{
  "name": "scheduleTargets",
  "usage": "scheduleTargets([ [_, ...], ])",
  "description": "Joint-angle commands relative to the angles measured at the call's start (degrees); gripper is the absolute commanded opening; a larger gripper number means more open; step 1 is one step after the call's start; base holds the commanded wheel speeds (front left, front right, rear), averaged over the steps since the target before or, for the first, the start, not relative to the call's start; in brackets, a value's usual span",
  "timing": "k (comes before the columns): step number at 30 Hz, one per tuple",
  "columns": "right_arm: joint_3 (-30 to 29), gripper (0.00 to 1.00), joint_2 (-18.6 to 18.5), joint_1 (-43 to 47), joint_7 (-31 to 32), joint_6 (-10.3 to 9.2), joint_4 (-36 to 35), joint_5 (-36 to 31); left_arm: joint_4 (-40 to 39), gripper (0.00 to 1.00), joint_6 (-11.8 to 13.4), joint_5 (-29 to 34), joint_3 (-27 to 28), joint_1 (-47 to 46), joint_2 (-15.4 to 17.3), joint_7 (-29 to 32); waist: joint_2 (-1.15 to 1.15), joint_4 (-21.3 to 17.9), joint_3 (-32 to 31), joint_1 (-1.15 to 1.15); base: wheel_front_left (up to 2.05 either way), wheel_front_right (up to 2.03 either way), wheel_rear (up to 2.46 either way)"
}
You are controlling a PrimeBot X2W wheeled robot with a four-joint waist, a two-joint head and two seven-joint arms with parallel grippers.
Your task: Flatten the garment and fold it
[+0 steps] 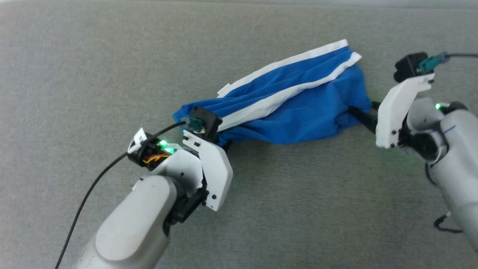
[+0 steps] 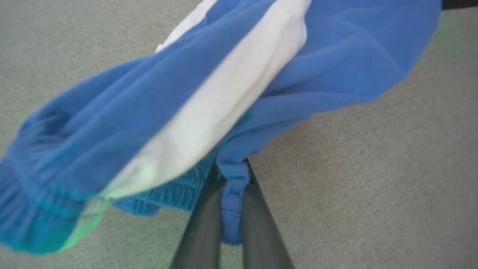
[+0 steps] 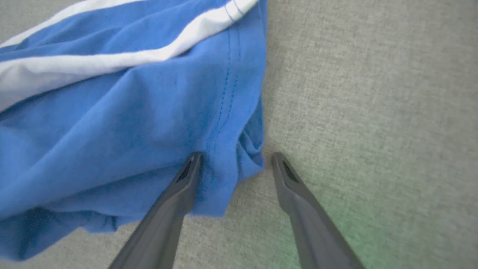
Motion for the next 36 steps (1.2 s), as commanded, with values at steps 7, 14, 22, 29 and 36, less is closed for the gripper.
scheduleTargets([
  [7, 5.04, 0.0, 0.21, 0.07, 7.58, -0.06, 5.66, 4.67, -2.13, 0.0, -0.41, 1.29, -0.3, -0.42, 0.41, -2.89, 0.0, 1.79, 1.35, -0.01, 0.0, 0.0, 0.0],
  [14, 5.58, 0.0, -3.13, -0.11, 2.27, -0.06, -0.53, 7.99, -5.5, 0.0, -0.05, 1.65, 0.29, 1.97, 2.88, -4.78, 0.0, 0.93, -1.78, -0.01, 0.0, 0.0, 0.0],
  [22, 4.16, 0.0, -8.89, 12.72, -2.98, -0.06, -13.59, 7.94, -9.04, 0.0, 1.66, -0.12, 0.73, 10.38, 6.36, -4.83, 0.0, -2.12, -7.65, -0.01, 0.0, 0.0, 0.0],
  [29, -5.19, 0.0, -7.33, 32.11, -5.64, -0.06, -23.11, 4.01, -9.21, 0.0, 3.37, -1.72, 0.1, 19.96, 9.67, -4.41, 0.0, -6.01, -11.55, -0.01, 0.0, 0.0, 0.0],
  [36, -15.59, 0.34, 3.42, 47.9, -4.3, -0.06, -32.04, -4.56, -7.62, 0.0, 5.22, -4.65, 0.63, 26.45, 9.0, -6.53, 0.0, -8.62, -13.37, -0.01, 0.0, 0.0, 0.0],
])
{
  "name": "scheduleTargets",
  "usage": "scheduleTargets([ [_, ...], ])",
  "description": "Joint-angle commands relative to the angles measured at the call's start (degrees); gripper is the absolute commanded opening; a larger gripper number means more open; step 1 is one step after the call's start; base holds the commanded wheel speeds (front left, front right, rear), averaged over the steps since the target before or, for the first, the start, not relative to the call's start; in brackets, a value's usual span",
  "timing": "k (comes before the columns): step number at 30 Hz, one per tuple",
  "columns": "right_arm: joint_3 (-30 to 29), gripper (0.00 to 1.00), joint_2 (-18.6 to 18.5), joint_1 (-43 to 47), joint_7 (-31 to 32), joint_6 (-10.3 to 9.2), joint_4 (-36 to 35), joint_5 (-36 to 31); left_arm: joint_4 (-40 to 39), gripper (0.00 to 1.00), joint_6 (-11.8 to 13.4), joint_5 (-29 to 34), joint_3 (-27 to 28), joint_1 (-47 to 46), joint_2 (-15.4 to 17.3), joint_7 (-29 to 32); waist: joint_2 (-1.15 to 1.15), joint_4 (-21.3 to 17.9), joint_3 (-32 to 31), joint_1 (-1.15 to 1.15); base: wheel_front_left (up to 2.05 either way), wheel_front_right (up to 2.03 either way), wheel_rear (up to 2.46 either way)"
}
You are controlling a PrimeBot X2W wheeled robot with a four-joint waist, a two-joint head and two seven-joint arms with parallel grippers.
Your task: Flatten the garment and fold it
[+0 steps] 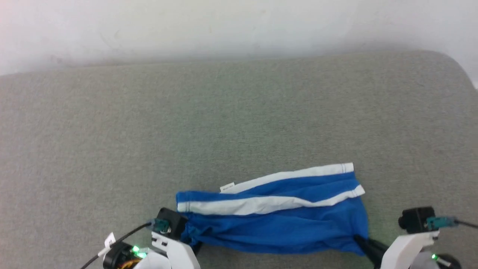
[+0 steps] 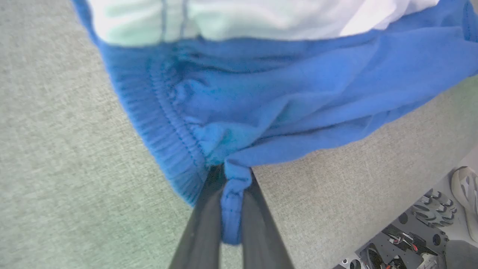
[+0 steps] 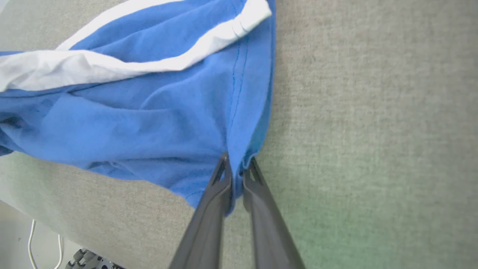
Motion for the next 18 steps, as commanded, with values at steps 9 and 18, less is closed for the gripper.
scheduleTargets([
  [9, -8.22, 1.0, 9.91, 6.36, -6.12, -0.05, -10.3, -8.35, -1.61, 1.0, 2.36, -5.62, 4.24, 4.91, -4.37, -7.39, 0.0, -1.84, -3.91, 0.01, 0.0, 0.0, 0.0],
  [18, -15.14, 1.0, 10.3, 6.47, -4.8, -0.05, -15.1, -12.43, -8.04, 1.0, 7.79, -4.24, 12.64, 6.74, -5.03, -18.92, 0.0, 0.26, -5.37, 0.01, 0.0, 0.0, 0.0],
])
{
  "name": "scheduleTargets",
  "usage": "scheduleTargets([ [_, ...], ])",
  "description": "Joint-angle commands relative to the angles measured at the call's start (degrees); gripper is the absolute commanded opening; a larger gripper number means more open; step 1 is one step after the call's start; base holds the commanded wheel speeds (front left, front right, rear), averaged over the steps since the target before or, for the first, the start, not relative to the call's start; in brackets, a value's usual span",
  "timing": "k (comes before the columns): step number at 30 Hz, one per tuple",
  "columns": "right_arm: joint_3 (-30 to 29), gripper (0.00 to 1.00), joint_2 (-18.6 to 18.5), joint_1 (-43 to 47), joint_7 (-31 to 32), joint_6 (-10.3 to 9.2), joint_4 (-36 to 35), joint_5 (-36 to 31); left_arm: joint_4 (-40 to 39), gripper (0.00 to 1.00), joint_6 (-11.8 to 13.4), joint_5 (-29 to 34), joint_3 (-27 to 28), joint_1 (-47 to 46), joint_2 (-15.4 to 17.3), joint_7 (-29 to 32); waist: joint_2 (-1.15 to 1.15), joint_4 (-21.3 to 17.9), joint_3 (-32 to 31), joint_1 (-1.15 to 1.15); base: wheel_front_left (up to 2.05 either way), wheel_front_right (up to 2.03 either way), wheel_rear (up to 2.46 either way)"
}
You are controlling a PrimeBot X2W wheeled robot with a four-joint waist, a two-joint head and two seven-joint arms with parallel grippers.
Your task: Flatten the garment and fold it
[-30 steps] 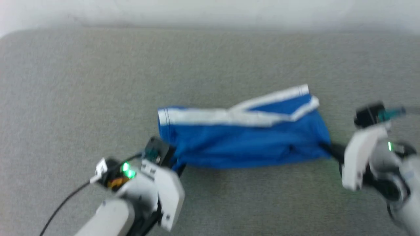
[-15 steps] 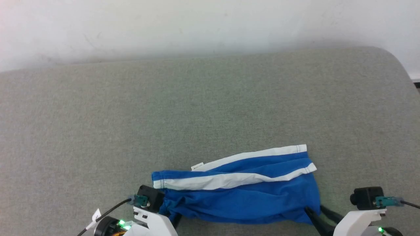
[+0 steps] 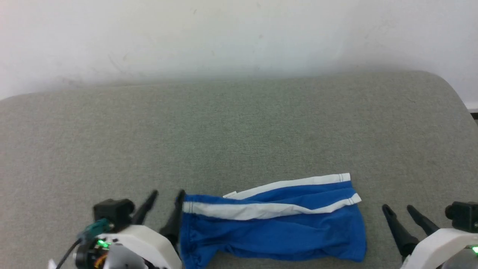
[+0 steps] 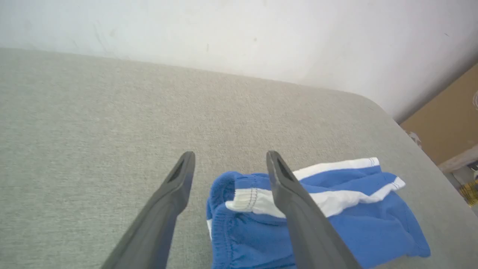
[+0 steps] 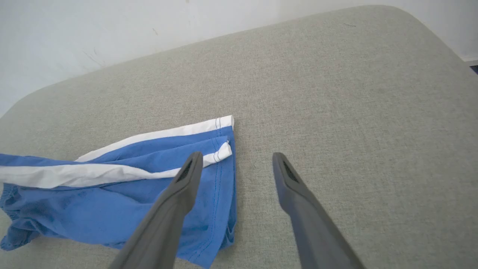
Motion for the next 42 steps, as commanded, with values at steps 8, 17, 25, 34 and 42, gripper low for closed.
scheduleTargets([
  [8, -2.22, 1.0, -4.7, -2.21, 9.54, -0.04, 2.29, -0.82, 4.44, 1.0, 2.53, 6.85, 4.04, -1.72, -2.61, -18.07, -0.01, 3.08, 0.86, 0.01, 0.0, 0.0, 0.0],
  [17, 2.92, 1.0, -5.5, -8.86, 13.86, -0.04, 12.96, 2.84, 10.12, 1.0, 0.64, 11.43, 5.42, -3.21, -4.35, -24.56, -0.01, 5.07, 2.18, 0.01, 0.0, 0.0, 0.0],
  [25, 9.38, 0.8, -5.42, -14.13, 15.05, -0.04, 26.0, 5.84, 10.38, 1.0, -1.28, 15.24, 7.19, -3.37, -5.89, -24.73, -0.01, 6.21, 3.1, 0.01, 0.0, 0.0, 0.0],
  [34, 12.75, 0.0, -6.32, -15.23, 15.56, -0.04, 27.41, 9.72, 11.12, 1.0, -2.59, 17.24, 8.18, -2.45, -7.15, -24.74, -0.01, 6.05, 2.19, 0.01, 0.0, 0.0, 0.0],
  [42, 5.86, 0.0, -8.5, -12.44, 11.99, -0.04, 18.7, 8.71, 12.48, 1.0, -2.57, 18.49, 8.15, -1.37, -6.88, -24.74, -0.01, 4.43, 1.1, 0.01, 0.0, 0.0, 0.0],
])
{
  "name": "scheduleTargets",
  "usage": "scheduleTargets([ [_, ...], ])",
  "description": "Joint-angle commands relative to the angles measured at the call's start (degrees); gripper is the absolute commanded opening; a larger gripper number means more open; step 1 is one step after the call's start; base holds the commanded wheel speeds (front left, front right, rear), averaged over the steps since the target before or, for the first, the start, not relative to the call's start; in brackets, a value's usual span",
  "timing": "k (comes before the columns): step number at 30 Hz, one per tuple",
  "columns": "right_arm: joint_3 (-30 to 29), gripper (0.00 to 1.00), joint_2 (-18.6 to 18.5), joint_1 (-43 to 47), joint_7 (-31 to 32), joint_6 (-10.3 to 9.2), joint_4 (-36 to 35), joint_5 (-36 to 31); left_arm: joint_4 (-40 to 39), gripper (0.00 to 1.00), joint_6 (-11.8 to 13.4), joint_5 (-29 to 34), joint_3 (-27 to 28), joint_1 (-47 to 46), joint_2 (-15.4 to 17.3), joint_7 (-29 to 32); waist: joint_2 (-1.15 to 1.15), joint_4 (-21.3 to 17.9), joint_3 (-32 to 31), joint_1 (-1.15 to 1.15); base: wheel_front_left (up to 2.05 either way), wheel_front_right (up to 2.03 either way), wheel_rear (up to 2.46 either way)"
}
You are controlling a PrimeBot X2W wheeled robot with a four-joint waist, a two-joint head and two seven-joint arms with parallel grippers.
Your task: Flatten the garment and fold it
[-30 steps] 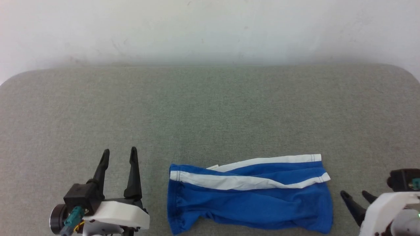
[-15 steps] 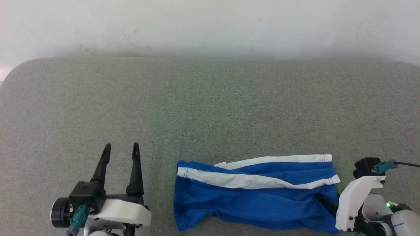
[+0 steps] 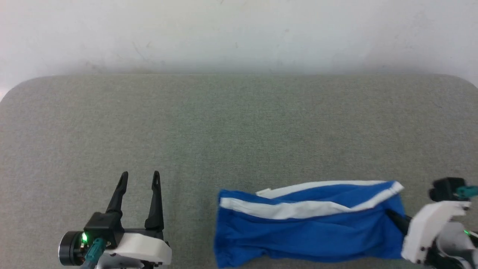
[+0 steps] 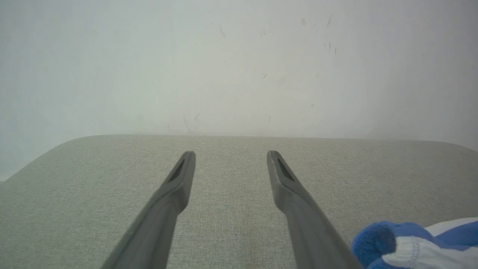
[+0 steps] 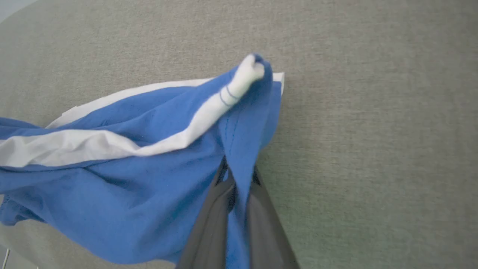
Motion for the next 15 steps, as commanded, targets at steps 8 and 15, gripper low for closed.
scheduleTargets([
  [8, -13.24, 0.0, 0.25, 6.45, 4.16, -0.05, -2.07, -3.45, 0.62, 1.0, -0.06, 0.35, -0.41, -0.02, 0.05, -0.27, -0.01, -1.17, 0.26, 0.0, 0.0, 0.0, 0.0],
  [15, -14.34, 0.0, 3.07, 6.54, 7.91, -0.05, -9.19, -3.07, 1.32, 1.0, -0.14, 0.03, -0.72, 0.1, 0.21, -0.19, -0.01, -1.44, -0.59, 0.0, 0.0, 0.0, 0.0],
])
